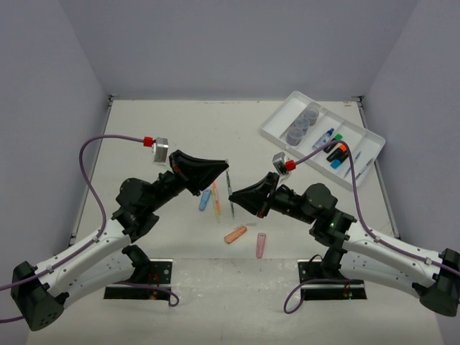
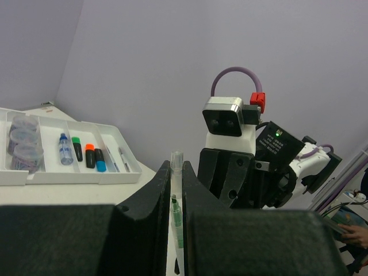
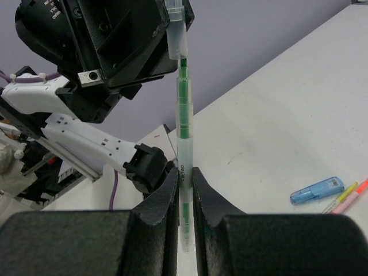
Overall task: Sort the stationery into containers
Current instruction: Close the pen cap on the pen.
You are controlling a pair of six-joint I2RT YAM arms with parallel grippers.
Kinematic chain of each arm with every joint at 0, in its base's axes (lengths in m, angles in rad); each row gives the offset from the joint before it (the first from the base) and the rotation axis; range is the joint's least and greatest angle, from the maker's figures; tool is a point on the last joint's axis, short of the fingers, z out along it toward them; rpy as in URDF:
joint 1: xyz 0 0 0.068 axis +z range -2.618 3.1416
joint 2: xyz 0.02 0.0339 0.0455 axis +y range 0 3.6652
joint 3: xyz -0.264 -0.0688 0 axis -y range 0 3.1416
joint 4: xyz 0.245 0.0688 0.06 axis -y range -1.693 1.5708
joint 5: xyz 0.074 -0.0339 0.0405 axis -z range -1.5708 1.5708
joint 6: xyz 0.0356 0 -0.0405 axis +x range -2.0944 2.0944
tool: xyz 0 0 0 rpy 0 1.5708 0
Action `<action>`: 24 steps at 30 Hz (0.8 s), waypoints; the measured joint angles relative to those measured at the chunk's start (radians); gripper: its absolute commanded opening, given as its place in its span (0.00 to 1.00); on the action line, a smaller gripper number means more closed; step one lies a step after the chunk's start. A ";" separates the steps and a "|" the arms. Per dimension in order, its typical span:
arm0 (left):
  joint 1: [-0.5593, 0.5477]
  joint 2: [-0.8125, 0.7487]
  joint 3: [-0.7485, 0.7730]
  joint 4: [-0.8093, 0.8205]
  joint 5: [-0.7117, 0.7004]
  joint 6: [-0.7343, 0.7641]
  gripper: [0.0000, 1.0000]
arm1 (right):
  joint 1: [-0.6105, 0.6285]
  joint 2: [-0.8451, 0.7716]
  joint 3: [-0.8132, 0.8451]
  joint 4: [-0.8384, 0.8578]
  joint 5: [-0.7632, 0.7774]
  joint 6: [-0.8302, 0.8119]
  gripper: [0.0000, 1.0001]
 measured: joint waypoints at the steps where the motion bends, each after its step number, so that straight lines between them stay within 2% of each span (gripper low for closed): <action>1: 0.000 0.000 0.000 0.000 0.000 0.000 0.00 | 0.000 0.000 0.001 -0.002 0.003 0.000 0.00; 24: 0.000 0.012 -0.001 0.043 0.003 -0.039 0.00 | 0.001 0.026 0.047 0.034 0.037 -0.010 0.00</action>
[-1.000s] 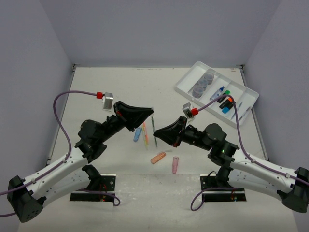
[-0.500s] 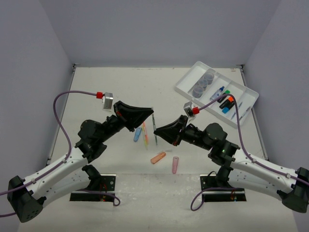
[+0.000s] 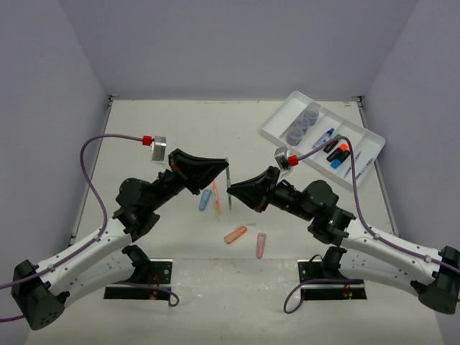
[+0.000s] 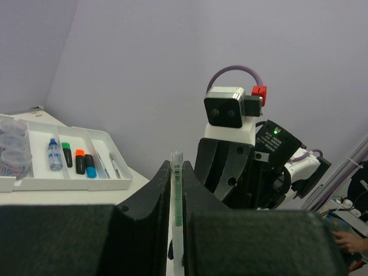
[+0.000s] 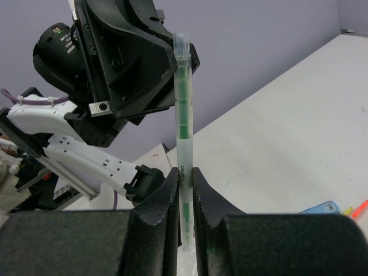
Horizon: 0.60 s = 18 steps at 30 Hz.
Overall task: Sort the stationery into containers
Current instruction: Close the pen cap on the pen.
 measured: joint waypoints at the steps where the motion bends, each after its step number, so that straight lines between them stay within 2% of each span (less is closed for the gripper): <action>1: 0.000 0.002 0.000 0.004 -0.001 -0.004 0.00 | 0.000 0.010 0.010 0.002 0.003 -0.004 0.00; 4: 0.001 0.005 0.000 0.025 -0.006 -0.009 0.00 | 0.001 0.044 0.048 0.002 0.007 -0.019 0.00; 6: 0.002 0.004 0.000 0.037 -0.011 -0.008 0.04 | 0.003 0.063 0.068 -0.001 0.007 -0.035 0.00; 11: 0.002 -0.001 0.004 0.021 -0.019 0.015 0.26 | 0.005 0.081 0.094 -0.027 0.007 -0.084 0.00; 14: 0.000 -0.006 0.007 -0.046 -0.013 0.044 0.32 | 0.003 0.081 0.103 -0.029 0.006 -0.108 0.00; 16: -0.002 -0.008 0.010 -0.087 -0.012 0.059 0.32 | 0.000 0.080 0.106 -0.032 0.007 -0.117 0.00; 17: -0.003 -0.010 0.012 -0.107 -0.012 0.068 0.27 | 0.000 0.080 0.106 -0.035 0.007 -0.120 0.00; 18: -0.003 -0.013 0.014 -0.121 -0.012 0.073 0.13 | 0.000 0.079 0.106 -0.037 0.008 -0.121 0.00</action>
